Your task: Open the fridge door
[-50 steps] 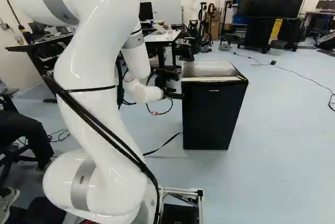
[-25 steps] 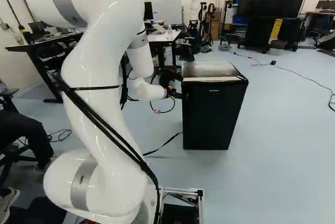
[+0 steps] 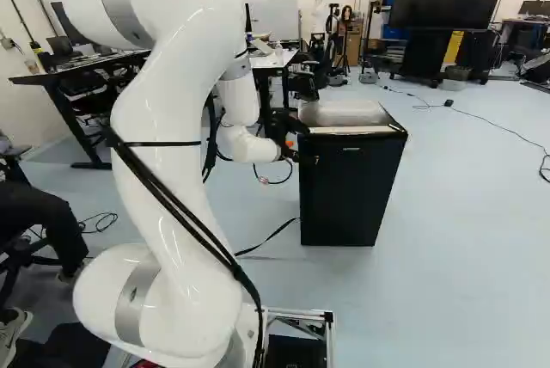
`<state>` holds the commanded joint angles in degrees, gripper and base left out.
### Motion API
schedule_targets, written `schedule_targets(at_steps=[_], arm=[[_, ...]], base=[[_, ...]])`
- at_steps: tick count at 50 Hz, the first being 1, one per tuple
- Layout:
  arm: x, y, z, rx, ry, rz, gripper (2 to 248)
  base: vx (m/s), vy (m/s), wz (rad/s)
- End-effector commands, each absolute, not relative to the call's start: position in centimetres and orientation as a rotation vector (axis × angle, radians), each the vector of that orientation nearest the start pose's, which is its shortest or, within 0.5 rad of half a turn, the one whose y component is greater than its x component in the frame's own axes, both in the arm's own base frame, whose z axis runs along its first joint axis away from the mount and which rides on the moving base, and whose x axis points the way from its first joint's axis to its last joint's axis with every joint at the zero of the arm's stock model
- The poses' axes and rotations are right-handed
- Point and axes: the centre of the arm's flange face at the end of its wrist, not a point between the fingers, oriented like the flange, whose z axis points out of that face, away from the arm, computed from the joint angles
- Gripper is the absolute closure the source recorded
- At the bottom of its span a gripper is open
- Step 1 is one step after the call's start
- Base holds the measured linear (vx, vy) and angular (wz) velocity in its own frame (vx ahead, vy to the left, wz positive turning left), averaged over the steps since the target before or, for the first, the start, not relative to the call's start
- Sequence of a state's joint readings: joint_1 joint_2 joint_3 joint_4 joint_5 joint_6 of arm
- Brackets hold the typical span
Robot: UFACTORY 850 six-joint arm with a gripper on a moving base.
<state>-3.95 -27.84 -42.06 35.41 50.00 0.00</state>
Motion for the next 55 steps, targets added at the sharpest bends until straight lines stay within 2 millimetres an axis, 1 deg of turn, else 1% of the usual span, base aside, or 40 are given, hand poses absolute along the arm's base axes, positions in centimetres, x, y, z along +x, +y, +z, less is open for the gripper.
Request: schedule_targets(at_steps=[15, 24, 34, 55], arm=[[49.8, -8.6, 28.9, -2.676, 1.192, -1.7, 3], [49.1, -8.7, 29.0, -2.67, 1.252, -1.69, 3], [46.9, -8.4, 29.0, -2.669, 1.361, -1.641, 3], [41.2, -7.5, 28.6, -2.644, 1.67, -1.454, 3]], base=[[0.0, 0.0, 0.0], [0.002, 0.013, 0.054], [0.001, 0.012, 0.053], [0.0, -0.009, -0.036]])
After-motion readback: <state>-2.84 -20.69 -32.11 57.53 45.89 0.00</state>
